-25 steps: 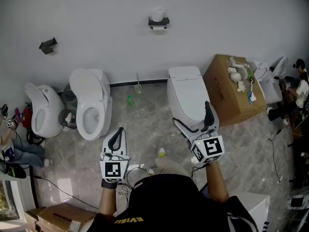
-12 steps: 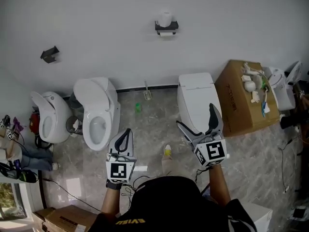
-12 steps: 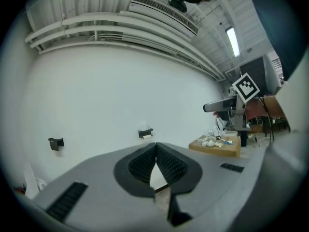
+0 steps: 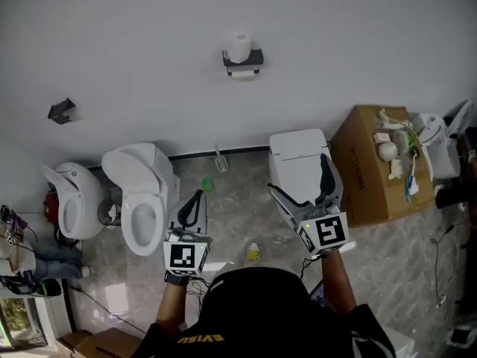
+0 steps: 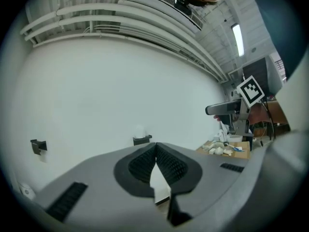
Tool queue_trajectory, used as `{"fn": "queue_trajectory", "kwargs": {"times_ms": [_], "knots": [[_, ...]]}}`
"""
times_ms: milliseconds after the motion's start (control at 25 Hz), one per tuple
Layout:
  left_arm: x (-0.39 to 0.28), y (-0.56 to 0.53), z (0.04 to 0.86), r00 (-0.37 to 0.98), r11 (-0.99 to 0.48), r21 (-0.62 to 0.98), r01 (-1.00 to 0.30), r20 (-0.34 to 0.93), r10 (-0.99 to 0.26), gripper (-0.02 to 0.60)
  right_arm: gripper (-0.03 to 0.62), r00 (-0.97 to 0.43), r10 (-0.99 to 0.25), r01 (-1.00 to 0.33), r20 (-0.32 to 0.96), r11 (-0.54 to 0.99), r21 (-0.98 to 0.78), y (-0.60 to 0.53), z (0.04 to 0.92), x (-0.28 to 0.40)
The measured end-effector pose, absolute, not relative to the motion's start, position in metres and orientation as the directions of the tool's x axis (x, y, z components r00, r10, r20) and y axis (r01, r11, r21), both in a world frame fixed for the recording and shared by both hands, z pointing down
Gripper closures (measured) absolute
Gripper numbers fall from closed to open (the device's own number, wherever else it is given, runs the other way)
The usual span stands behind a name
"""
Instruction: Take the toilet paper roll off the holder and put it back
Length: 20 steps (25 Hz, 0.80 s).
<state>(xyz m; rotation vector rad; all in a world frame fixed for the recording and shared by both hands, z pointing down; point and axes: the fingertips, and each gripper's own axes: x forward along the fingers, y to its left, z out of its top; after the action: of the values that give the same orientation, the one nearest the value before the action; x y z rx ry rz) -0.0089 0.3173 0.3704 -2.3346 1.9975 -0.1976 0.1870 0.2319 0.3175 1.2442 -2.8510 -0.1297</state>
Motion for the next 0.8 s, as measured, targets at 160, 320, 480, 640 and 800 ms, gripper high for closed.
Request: {"fn": "queue_trajectory", "kwargs": {"times_ms": [160,320,480,640,800], "knots": [[0.005,0.283,0.372,0.162,-0.17,-0.132,-0.977,0.066,-0.985,0.571,0.01,-0.676,-0.737,-0.735,0.008,0.674,0.072,0.194,0.325,0.195],[0.002,0.26,0.384,0.151,-0.163,-0.132,-0.978,0.094,-0.984,0.571,0.01,-0.68,-0.733,-0.73,0.027,0.68,0.065,0.168,0.335,0.196],[-0.007,0.246,0.395,0.122,-0.136,-0.12,-0.983,0.113,-0.986,0.571,0.01,-0.69,-0.723,-0.721,0.041,0.691,0.052,0.148,0.348,0.192],[-0.012,0.224,0.398,0.127,-0.144,-0.132,-0.981,0.129,-0.983,0.571,0.01,-0.711,-0.703,-0.702,0.022,0.711,0.045,0.13,0.351,0.179],[-0.025,0.198,0.402,0.132,-0.149,-0.142,-0.979,0.12,-0.984,0.571,0.01,-0.713,-0.7,-0.699,0.03,0.714,0.043,0.104,0.355,0.162]]}}
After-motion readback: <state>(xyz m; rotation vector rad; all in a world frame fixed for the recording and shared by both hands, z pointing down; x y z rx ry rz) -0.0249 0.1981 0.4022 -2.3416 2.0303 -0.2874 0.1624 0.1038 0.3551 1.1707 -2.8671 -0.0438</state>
